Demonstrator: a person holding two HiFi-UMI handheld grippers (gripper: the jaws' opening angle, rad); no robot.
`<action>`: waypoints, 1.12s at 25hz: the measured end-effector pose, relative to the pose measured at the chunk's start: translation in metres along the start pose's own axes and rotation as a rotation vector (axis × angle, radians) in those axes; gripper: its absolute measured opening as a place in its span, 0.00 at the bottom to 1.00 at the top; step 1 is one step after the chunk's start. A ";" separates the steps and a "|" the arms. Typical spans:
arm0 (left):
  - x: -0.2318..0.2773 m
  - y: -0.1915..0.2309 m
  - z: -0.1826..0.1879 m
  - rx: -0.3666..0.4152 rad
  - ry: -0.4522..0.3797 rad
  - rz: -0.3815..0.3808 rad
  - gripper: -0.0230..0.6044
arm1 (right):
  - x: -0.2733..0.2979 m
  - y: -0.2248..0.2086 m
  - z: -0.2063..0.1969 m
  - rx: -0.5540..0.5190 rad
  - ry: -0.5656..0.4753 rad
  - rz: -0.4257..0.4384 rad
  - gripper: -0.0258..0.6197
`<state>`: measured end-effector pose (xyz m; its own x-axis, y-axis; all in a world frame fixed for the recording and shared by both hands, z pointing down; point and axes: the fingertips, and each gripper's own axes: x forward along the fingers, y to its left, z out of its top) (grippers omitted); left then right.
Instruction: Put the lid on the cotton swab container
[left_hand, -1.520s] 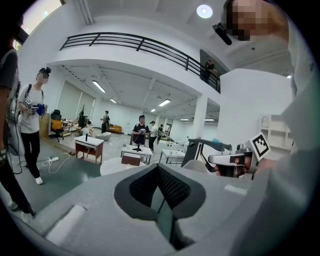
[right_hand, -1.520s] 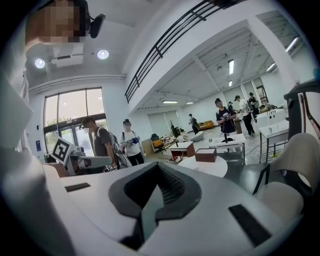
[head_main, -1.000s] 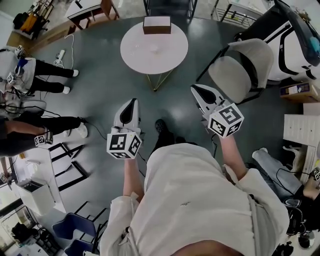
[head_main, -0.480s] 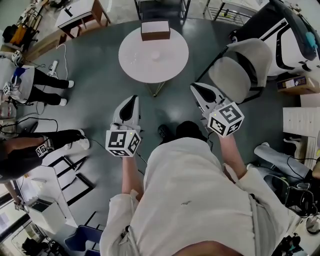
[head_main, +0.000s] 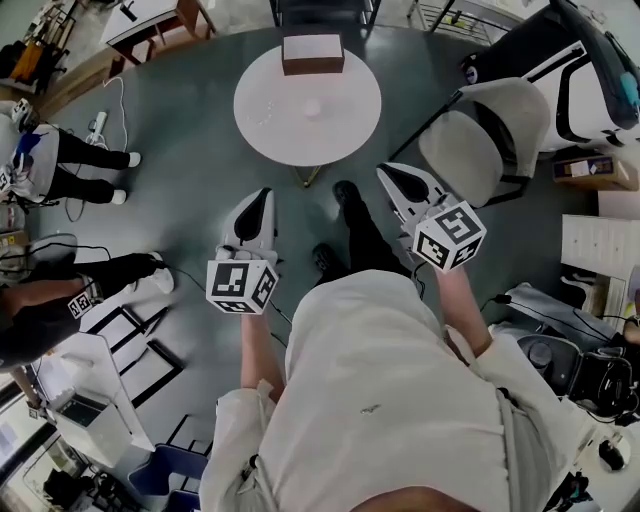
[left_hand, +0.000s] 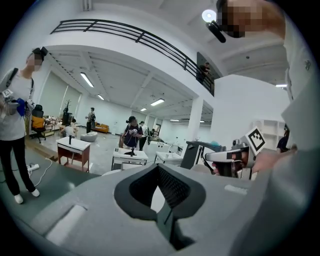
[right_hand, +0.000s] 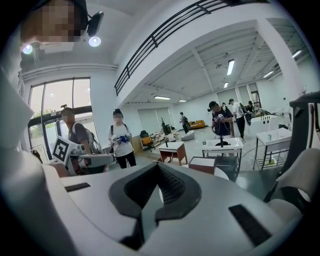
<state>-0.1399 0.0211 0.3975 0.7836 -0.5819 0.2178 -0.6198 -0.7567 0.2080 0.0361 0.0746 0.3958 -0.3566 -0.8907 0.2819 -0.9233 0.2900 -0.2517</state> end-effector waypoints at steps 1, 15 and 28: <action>0.004 0.004 0.002 -0.002 -0.002 0.012 0.05 | 0.007 -0.004 0.003 -0.003 0.000 0.013 0.05; 0.082 0.048 0.058 -0.002 -0.037 0.203 0.05 | 0.115 -0.073 0.077 -0.066 -0.005 0.220 0.05; 0.155 0.073 0.068 -0.049 -0.052 0.383 0.05 | 0.194 -0.136 0.099 -0.133 0.071 0.401 0.05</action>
<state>-0.0609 -0.1444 0.3813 0.4952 -0.8351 0.2397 -0.8684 -0.4672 0.1662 0.1070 -0.1724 0.3930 -0.6958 -0.6732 0.2503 -0.7182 0.6553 -0.2341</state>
